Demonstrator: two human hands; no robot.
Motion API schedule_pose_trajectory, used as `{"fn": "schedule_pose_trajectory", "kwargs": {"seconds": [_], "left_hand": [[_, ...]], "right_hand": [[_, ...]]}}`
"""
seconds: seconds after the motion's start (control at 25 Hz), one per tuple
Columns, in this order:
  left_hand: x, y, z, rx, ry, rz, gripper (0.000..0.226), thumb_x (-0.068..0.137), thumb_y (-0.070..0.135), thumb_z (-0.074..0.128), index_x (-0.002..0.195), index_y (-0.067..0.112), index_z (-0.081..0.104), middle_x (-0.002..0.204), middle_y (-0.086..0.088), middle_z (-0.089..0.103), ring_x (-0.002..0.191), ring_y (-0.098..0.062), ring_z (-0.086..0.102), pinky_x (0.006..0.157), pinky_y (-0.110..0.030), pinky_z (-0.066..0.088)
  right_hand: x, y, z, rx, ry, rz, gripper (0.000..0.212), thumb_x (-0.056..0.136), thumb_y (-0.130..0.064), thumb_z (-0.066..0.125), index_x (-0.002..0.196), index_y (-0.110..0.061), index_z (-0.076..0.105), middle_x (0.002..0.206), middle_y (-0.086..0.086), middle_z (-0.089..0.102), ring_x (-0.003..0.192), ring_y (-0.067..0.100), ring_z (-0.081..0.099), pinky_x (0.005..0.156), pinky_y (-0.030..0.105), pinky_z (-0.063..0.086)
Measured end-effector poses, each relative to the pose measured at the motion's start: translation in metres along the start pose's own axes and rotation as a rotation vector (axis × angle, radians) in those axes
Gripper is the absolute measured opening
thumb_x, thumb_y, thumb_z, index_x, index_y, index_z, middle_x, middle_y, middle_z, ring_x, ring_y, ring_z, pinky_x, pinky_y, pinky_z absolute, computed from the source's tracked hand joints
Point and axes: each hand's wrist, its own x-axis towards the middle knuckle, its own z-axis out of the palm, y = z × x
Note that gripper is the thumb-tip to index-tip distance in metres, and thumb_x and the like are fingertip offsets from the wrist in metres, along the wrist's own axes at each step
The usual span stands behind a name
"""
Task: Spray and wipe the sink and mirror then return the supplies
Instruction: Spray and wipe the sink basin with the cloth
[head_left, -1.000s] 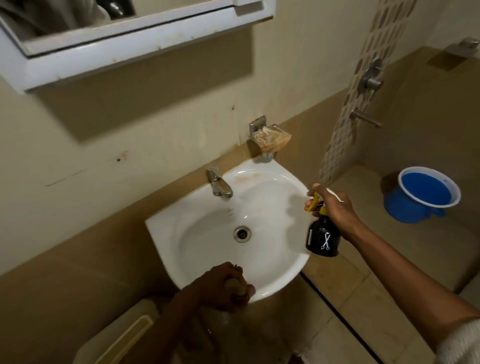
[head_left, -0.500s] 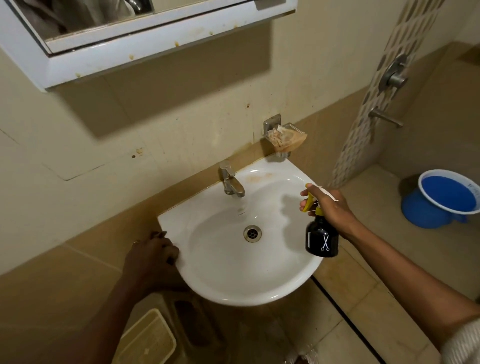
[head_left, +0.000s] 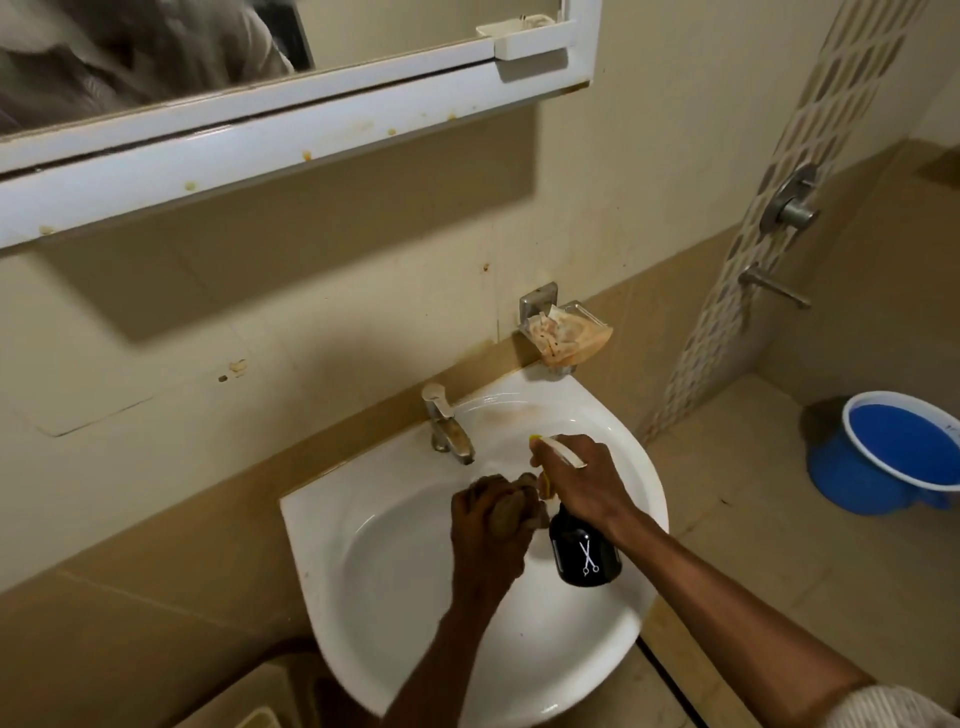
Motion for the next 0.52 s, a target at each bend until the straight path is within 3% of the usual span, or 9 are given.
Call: {"fn": "schedule_pose_trajectory", "kwargs": {"seconds": [0.12, 0.36, 0.52], "left_hand": [[0.015, 0.004, 0.044, -0.031, 0.079, -0.01, 0.065, 0.082, 0.008, 0.076, 0.106, 0.063, 0.05, 0.116, 0.028, 0.039, 0.118, -0.023, 0.05, 0.094, -0.032, 0.05], [0.056, -0.001, 0.105, -0.026, 0.453, -0.068, 0.05, 0.084, -0.001, 0.072, 0.129, 0.012, 0.055, 0.137, -0.017, 0.037, 0.124, -0.016, 0.038, 0.104, -0.04, 0.044], [0.085, -0.001, 0.121, 0.045, 0.631, -0.072, 0.052, 0.086, 0.0, 0.07, 0.134, 0.002, 0.053, 0.141, -0.03, 0.035, 0.13, -0.033, 0.034, 0.108, -0.034, 0.033]], "right_hand": [[0.015, 0.007, -0.016, 0.008, 0.033, 0.041, 0.046, 0.105, -0.033, 0.061, 0.078, 0.002, 0.075, 0.061, 0.012, 0.072, 0.055, 0.02, 0.07, 0.064, 0.031, 0.056], [0.036, 0.032, -0.048, 0.01, 0.1, 0.11, 0.041, 0.1, -0.038, 0.064, 0.075, -0.008, 0.076, 0.054, 0.006, 0.071, 0.049, 0.019, 0.07, 0.06, 0.034, 0.058], [0.038, 0.042, -0.064, -0.013, 0.08, 0.079, 0.037, 0.104, -0.036, 0.062, 0.082, -0.011, 0.078, 0.066, 0.009, 0.078, 0.061, 0.018, 0.073, 0.068, 0.036, 0.058]]}}
